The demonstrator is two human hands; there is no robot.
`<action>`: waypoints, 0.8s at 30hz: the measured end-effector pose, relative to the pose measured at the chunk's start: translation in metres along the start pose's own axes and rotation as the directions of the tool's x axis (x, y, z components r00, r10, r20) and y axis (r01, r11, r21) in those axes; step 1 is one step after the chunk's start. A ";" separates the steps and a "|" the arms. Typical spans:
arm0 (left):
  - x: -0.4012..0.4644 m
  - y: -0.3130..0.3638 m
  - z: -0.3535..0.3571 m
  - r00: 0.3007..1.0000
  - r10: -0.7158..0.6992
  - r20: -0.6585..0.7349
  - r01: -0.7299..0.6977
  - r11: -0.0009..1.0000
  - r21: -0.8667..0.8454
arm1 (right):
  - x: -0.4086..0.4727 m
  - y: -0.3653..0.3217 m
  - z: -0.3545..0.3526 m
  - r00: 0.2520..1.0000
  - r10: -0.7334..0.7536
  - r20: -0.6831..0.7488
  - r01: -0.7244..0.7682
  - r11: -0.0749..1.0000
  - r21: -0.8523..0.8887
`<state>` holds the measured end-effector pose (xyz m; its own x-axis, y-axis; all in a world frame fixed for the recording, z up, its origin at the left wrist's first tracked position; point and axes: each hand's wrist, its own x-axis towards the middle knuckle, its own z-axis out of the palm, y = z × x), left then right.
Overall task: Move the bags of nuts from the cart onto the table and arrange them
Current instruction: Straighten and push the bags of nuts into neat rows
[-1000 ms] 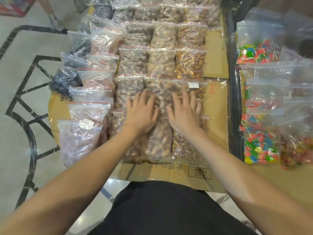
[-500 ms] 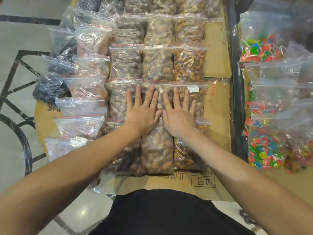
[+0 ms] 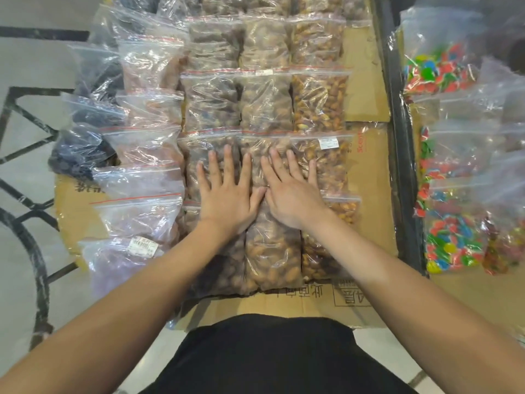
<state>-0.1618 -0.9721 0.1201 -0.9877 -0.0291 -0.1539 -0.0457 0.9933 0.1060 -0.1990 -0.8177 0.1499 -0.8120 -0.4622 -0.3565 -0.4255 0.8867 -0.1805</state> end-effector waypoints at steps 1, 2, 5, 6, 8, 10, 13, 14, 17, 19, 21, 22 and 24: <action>-0.001 -0.001 0.003 1.000 -0.003 0.001 0.003 1.000 0.022 | 0.001 0.001 0.000 1.000 0.006 0.023 -0.006 1.000 -0.006; 0.001 -0.001 0.003 1.000 0.000 0.009 0.000 0.999 0.033 | 0.000 0.002 -0.001 0.999 0.017 0.028 -0.017 1.000 -0.012; 0.004 -0.001 -0.002 0.999 -0.007 0.047 0.005 0.999 0.032 | 0.000 -0.005 -0.005 0.996 0.056 0.068 -0.052 0.997 -0.065; 0.003 -0.001 -0.005 0.998 -0.007 0.063 0.005 1.000 0.025 | 0.002 -0.010 -0.007 0.991 0.085 0.106 -0.075 0.992 -0.100; 0.002 -0.001 -0.013 0.996 -0.009 0.088 0.008 1.000 0.008 | 0.004 -0.015 -0.011 0.981 0.115 0.158 -0.103 0.991 -0.080; 0.002 0.002 -0.018 0.995 0.065 0.076 -0.063 0.998 -0.026 | -0.004 -0.007 -0.011 0.994 0.045 0.098 -0.052 0.996 0.073; 0.000 0.011 -0.015 0.950 0.311 0.025 -0.310 0.950 -0.037 | -0.023 0.012 -0.003 0.998 -0.020 -0.056 0.030 0.982 0.187; -0.001 0.015 -0.012 0.939 0.342 0.043 -0.341 0.939 -0.040 | -0.028 0.016 0.001 0.995 0.015 -0.102 0.000 0.989 0.146; -0.002 0.020 -0.008 0.946 0.311 0.096 -0.308 0.951 -0.040 | -0.033 0.016 0.009 0.981 0.152 -0.117 -0.147 0.988 0.049; 0.000 0.015 -0.008 0.936 0.328 0.125 -0.331 0.944 -0.003 | -0.031 0.016 0.016 0.985 0.155 -0.071 -0.155 0.988 0.012; 0.002 0.010 -0.007 0.940 0.320 0.120 -0.326 0.944 0.041 | -0.030 0.020 0.017 0.989 0.128 -0.067 -0.127 0.992 0.019; 0.002 0.010 -0.008 0.943 0.308 0.125 -0.315 0.948 0.042 | -0.031 0.022 0.017 0.990 0.124 -0.060 -0.122 0.992 0.040; 0.000 0.013 -0.007 0.940 0.302 0.159 -0.310 0.950 0.027 | -0.033 0.023 0.016 0.992 0.118 -0.054 -0.116 0.992 0.046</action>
<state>-0.1636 -0.9602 0.1280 -0.9185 0.2902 -0.2687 0.2664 0.9561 0.1221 -0.1755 -0.7816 0.1431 -0.8770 -0.3539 -0.3249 -0.3100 0.9335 -0.1799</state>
